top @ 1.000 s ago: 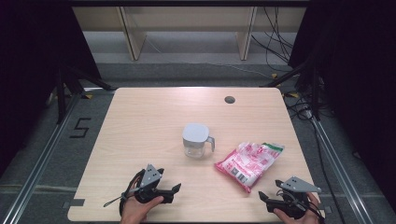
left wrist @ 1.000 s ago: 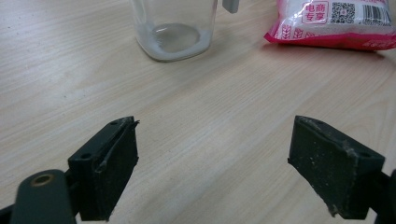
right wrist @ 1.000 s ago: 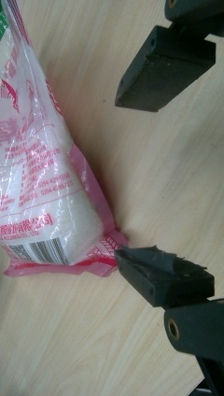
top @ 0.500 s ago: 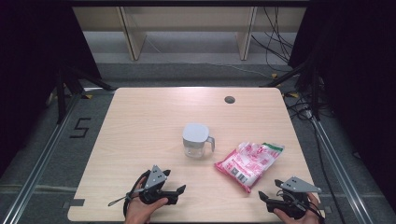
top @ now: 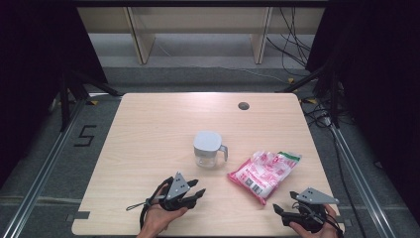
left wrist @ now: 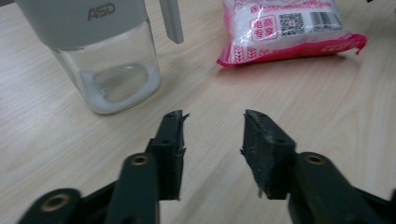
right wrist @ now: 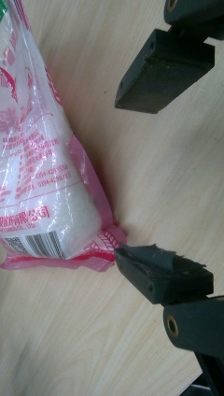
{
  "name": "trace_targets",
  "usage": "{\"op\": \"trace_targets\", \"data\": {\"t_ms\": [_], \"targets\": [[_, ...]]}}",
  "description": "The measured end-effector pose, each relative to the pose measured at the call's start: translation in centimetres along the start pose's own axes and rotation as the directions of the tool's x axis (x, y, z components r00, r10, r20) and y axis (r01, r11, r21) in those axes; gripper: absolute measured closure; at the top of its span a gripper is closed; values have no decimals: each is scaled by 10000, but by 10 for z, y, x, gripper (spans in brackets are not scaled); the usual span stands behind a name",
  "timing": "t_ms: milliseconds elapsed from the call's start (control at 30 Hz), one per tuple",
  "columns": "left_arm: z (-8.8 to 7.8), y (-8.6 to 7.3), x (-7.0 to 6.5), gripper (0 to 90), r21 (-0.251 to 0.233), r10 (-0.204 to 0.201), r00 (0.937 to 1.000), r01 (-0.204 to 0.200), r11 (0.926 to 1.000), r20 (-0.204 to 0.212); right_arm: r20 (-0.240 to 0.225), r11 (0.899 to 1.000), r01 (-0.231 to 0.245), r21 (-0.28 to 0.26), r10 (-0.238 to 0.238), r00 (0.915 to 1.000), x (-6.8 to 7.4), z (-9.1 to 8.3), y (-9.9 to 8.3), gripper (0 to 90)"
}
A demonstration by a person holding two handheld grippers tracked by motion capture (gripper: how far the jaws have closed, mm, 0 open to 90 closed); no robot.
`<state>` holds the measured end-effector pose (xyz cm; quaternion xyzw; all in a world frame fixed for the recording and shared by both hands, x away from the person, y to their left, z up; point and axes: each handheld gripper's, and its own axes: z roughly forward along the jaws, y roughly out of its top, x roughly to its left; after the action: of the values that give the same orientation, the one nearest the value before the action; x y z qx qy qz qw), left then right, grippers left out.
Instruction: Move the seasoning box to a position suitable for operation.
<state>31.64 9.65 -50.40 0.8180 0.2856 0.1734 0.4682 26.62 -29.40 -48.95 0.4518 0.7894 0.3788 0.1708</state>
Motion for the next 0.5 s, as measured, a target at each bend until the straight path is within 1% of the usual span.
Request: {"op": "trace_targets", "data": {"t_ms": [33, 67, 100, 133, 167, 200, 233, 300, 333, 367, 400, 433, 467, 500], "targets": [[3, 0, 1, 690, 65, 152, 9999, -152, 9999, 0, -64, 9999, 145, 28, -144, 9999, -1, 0, 1, 244], [5, 1, 1, 721, -38, 60, 10000, -60, 10000, -7, -89, 9999, 153, -22, -153, 9998, -1, 1, 1, 244], [10, 3, 3, 735, 55, 114, 9999, -115, 9999, 85, -86, 9998, 198, 37, -198, 9998, -1, 0, 1, 245], [14, 4, 3, 751, -79, -125, 9995, 128, 9999, 294, -43, 9999, 134, 75, -134, 9999, -1, 0, 1, 245], [14, 4, 3, 766, -79, -125, 9995, 128, 9999, 294, -43, 9999, 134, 75, -134, 9999, -1, 0, 1, 245], [16, 6, 2, 771, -163, -233, 9994, 237, 9996, 264, -64, 9999, 107, 22, -107, 9999, 0, 1, 1, 247], [20, 8, 3, 771, -188, -186, 9994, 192, 9996, 298, -64, 9999, 107, 22, -107, 9999, 0, 1, 1, 247], [25, 14, 3, 790, -184, -182, 9996, 186, 9997, 220, -61, 9999, 142, 72, -141, 9999, -1, 0, 1, 247], [32, 19, 3, 817, -302, -185, 9997, 190, 9994, 175, -50, 9998, 162, 64, -162, 9999, -1, 1, 1, 247], [32, 19, 3, 824, -302, -185, 9997, 190, 9994, 175, -111, 9999, 122, 57, -121, 9999, -1, 1, 1, 247], [40, 24, 2, 836, -446, -201, 9997, 208, 9988, 164, -144, 9999, 156, 49, -155, 9998, -1, 1, 1, 247], [40, 24, 2, 844, -446, -201, 9997, 208, 9988, 164, -164, 9997, 260, 42, -259, 9995, -1, 2, 2, 247], [43, 27, 2, 844, -444, -173, 9998, 179, 9989, 127, -164, 9997, 260, 42, -259, 9995, -1, 2, 2, 247], [48, 30, 1, 846, -509, -273, 9996, 278, 9983, 115, -174, 9996, 292, 14, -292, 9994, -1, 2, 2, 247]]}}
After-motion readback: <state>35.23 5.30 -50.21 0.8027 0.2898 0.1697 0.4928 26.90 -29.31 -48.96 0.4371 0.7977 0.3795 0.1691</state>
